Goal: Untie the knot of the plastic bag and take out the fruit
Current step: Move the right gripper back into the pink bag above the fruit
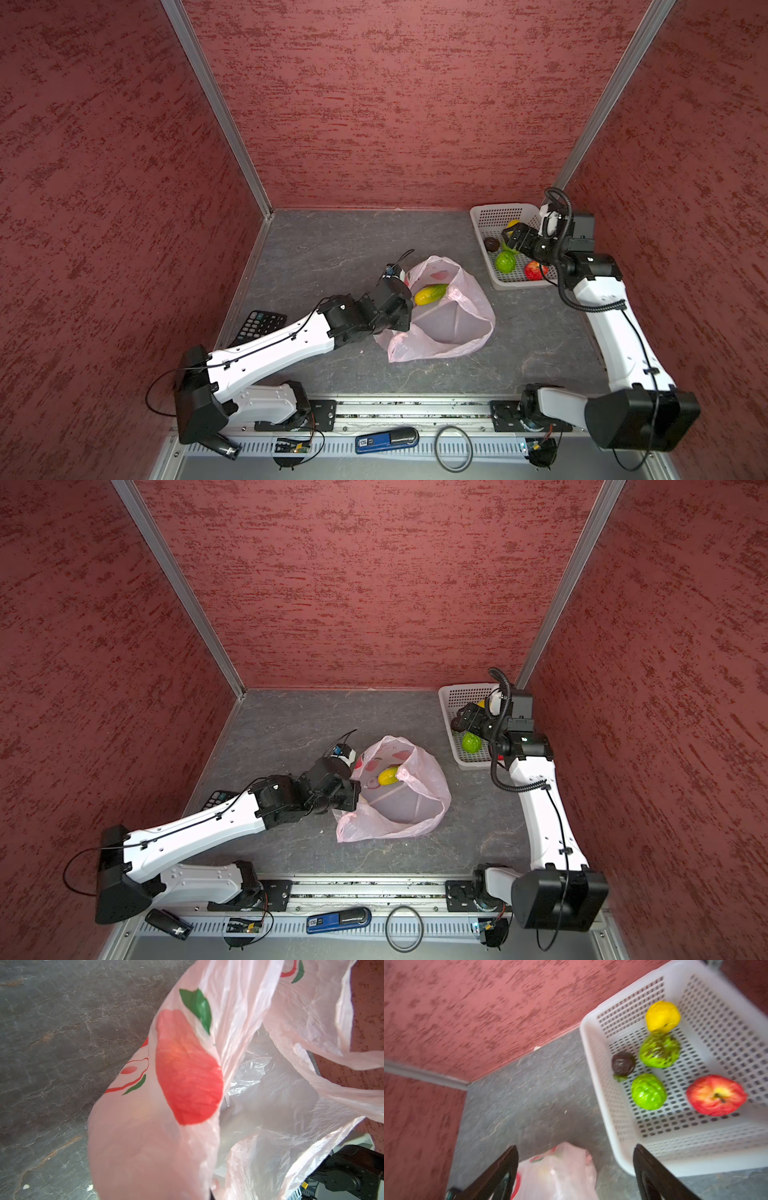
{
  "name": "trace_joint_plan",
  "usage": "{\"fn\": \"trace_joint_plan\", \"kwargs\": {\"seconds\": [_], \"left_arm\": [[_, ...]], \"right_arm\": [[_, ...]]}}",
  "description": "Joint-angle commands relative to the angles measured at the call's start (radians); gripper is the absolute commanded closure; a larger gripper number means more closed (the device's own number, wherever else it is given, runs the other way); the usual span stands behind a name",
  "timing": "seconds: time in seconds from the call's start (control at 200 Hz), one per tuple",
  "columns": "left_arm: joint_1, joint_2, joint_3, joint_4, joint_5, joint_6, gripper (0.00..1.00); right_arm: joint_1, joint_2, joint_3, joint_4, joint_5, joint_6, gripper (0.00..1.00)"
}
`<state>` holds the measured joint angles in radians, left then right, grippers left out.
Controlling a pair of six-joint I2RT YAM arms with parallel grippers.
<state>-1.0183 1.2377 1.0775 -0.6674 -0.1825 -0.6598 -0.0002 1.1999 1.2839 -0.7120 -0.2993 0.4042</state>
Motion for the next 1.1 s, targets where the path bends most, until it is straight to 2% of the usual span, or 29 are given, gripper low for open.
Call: {"fn": "trace_joint_plan", "kwargs": {"seconds": [0.0,0.291,0.621,0.847,1.092], "left_arm": [[0.000,-0.011,0.033,0.040,0.014,0.031,1.00],[0.000,-0.009,0.023,0.047,0.028,0.040,1.00],[0.001,-0.015,0.021,0.049,0.032,0.047,1.00],[0.001,-0.039,0.009,0.044,0.023,0.040,1.00],[0.001,-0.066,0.001,0.032,0.007,0.031,1.00]], "right_arm": [[0.108,-0.062,0.052,-0.163,-0.068,0.043,0.14],[0.425,-0.154,0.164,-0.208,-0.086,0.251,0.16],[0.772,-0.133,0.256,-0.214,0.045,0.417,0.18],[0.963,-0.130,0.150,-0.179,0.155,0.489,0.19],[1.025,-0.158,-0.031,-0.173,0.255,0.469,0.21]]}}
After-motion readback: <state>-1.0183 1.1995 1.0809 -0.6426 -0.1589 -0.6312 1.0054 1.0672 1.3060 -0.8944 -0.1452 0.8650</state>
